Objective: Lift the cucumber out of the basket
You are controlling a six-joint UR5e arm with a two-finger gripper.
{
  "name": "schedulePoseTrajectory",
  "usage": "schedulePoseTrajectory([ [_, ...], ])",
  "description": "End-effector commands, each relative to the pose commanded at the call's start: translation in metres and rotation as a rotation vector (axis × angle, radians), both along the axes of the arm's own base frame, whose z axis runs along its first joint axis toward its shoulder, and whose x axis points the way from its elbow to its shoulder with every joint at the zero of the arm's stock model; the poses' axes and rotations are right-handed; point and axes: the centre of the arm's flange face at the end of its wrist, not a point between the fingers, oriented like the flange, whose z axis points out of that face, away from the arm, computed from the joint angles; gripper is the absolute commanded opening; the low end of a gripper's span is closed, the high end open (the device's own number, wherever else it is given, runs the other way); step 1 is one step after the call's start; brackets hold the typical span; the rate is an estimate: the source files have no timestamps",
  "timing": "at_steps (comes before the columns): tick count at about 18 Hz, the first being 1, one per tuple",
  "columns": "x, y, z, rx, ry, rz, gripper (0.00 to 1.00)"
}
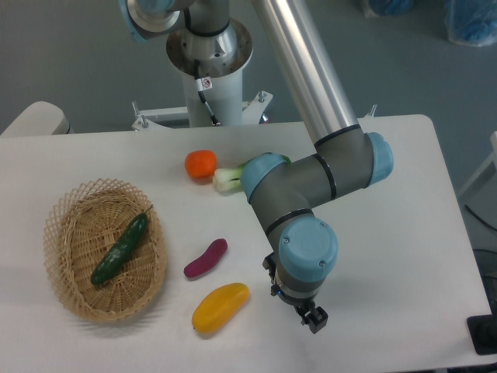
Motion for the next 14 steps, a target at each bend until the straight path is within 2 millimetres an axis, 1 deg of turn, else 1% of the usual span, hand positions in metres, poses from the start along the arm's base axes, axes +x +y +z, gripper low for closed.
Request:
schedulePoseTrajectory([
  [10,0.0006,0.0001,-0.0007,0.002,-0.004,0.003,1.0],
  [14,0.0009,0.0004,-0.0007,0.006,-0.007,0.032,1.0],
])
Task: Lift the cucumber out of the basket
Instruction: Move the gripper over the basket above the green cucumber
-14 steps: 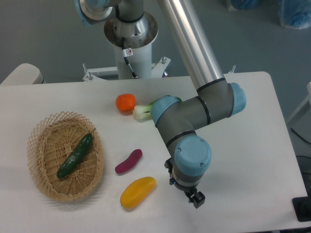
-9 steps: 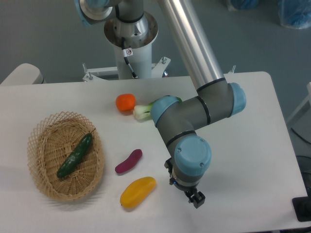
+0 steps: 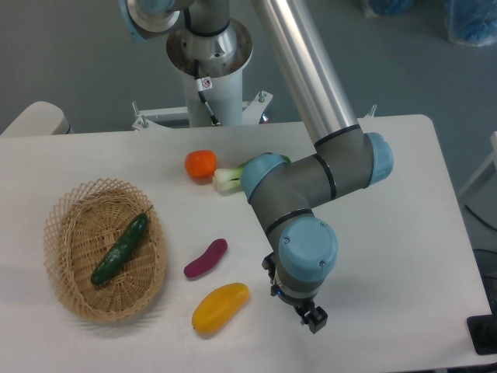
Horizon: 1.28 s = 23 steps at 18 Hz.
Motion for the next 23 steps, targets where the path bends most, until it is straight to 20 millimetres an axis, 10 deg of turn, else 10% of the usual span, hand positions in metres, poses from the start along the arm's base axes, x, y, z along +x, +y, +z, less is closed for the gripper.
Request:
schedulePoseTrajectory([
  [8,0.038,-0.005,0.02,0.027,-0.035,0.022,1.0],
  [23,0.213,0.022,0.051,0.012,-0.084,0.007,1.0],
])
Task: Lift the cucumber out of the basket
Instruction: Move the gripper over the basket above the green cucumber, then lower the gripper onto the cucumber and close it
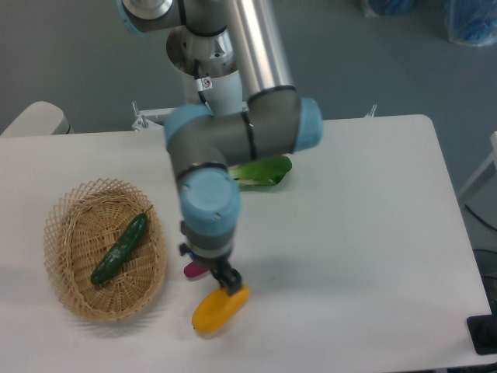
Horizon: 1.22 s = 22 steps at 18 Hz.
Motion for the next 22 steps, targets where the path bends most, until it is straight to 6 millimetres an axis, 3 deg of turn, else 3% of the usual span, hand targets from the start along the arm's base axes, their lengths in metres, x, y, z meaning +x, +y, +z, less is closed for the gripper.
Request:
schedulePoseTrajectory([
  [3,0.029,0.007,-0.004,-0.019,-0.001,0.041,1.0],
  [6,0.049,-0.001,-0.015,-0.028,-0.005,0.094,1.0],
  [8,0.073,0.003,-0.023,-0.026,0.0,0.109,1.0],
  [13,0.094,0.014,-0.043,0.024,0.034,0.185,1.0],
  [17,0.109,0.008,-0.065,-0.016,0.022,0.205,1.0],
  [21,0.123,0.012,-0.073,-0.005,0.025,0.294,1.0],
  [22,0.128,0.01,-0.087,-0.012,0.026,0.311,1.0],
])
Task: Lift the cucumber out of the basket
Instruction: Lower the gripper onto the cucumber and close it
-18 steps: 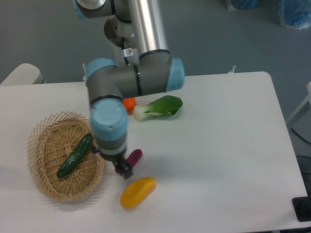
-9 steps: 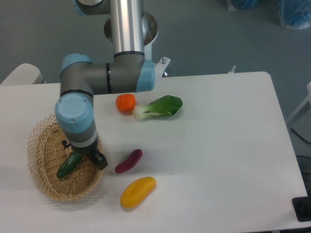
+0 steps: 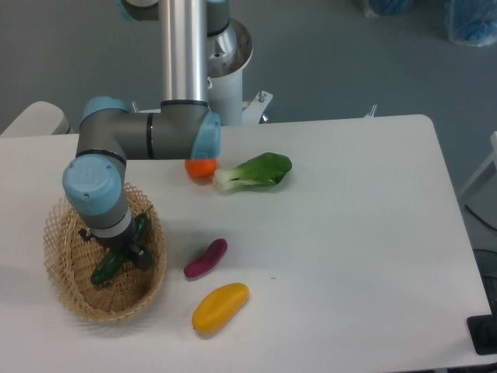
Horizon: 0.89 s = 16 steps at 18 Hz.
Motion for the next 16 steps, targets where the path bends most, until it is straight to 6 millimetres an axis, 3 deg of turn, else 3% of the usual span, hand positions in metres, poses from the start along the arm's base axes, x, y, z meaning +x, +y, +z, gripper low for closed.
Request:
schedulePoseTrajectory([
  [3,0.006,-0.005,-0.013,-0.002,0.011,0.023,1.0],
  [6,0.005,-0.003,-0.023,-0.017,0.049,0.061,0.78],
  [12,0.005,-0.003,-0.014,-0.005,0.055,0.066,0.21],
  [16,-0.001,0.001,0.015,0.041,0.06,0.067,0.14],
])
